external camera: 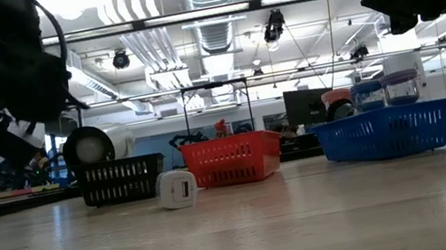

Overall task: Pick & Place Office items
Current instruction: Put the left blue charger adapter into the black bin

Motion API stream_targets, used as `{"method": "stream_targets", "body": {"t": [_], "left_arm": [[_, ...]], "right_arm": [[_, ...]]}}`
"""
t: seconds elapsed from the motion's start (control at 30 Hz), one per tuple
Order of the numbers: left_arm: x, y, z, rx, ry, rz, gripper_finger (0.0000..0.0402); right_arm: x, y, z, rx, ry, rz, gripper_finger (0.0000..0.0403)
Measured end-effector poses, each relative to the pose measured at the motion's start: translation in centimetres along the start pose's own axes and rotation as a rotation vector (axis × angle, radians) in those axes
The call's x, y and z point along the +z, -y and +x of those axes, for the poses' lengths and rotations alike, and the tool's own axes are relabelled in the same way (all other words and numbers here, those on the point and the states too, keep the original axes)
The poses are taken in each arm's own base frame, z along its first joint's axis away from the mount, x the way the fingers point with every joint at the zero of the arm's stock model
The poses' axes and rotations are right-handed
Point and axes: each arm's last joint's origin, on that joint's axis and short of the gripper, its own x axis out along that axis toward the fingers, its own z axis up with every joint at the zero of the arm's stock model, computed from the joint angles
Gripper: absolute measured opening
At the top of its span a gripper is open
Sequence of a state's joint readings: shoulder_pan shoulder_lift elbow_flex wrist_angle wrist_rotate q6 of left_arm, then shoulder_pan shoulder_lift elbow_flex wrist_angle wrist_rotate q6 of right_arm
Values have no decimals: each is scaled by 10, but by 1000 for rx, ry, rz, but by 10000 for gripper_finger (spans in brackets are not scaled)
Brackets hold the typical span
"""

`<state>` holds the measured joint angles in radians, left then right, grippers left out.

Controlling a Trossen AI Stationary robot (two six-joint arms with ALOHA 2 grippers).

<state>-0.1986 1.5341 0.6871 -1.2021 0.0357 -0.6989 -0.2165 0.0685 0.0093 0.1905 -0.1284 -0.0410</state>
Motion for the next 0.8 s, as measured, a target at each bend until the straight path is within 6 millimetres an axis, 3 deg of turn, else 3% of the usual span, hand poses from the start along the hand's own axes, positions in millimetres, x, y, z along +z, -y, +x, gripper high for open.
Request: {"method": "stream_targets", "body": {"t": [0.47,0.8], "left_arm": [[14,11,32,92,-255,138,250],[14,12,35,82,-284,209,240]], "right_arm": [[0,0,0,1,0,-3,13],[0,0,0,1,0,-8,13]]}}
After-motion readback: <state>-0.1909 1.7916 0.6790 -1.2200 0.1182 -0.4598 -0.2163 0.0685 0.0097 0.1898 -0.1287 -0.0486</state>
